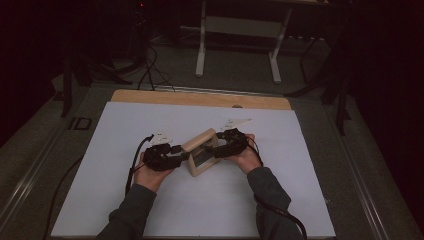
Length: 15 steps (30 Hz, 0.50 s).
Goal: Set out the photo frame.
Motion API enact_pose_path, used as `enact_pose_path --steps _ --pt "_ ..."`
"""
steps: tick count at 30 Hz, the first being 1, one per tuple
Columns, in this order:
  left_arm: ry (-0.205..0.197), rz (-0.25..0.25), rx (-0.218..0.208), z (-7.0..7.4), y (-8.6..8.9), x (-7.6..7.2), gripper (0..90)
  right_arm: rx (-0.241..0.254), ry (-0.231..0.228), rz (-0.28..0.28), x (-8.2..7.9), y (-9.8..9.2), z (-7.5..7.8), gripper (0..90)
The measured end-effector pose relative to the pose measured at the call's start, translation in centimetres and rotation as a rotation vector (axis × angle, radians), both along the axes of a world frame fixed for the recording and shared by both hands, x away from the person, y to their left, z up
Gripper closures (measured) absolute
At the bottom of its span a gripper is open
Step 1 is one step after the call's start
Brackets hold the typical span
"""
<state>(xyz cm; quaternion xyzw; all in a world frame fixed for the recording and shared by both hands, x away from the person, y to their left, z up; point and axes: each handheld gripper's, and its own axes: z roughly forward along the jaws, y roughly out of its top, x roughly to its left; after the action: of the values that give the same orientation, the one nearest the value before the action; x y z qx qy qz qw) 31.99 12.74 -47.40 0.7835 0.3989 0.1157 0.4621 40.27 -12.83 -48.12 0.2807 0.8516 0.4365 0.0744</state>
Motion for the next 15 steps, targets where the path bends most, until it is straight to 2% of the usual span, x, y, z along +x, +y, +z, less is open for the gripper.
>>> enact_pose_path --steps 5,10,15 --pt "-0.004 -0.016 0.020 0.23 -0.24 0.12 57.0 0.038 0.018 0.032 0.48 0.20 0.04 16.4" --pt "-0.001 -0.032 0.012 0.17 -0.03 0.40 57.2 0.041 0.032 0.062 0.54 0.46 -0.29 16.6" --pt "0.004 -0.049 -0.004 0.06 0.16 0.69 57.6 0.046 0.030 0.053 0.45 0.25 -0.33 19.3"
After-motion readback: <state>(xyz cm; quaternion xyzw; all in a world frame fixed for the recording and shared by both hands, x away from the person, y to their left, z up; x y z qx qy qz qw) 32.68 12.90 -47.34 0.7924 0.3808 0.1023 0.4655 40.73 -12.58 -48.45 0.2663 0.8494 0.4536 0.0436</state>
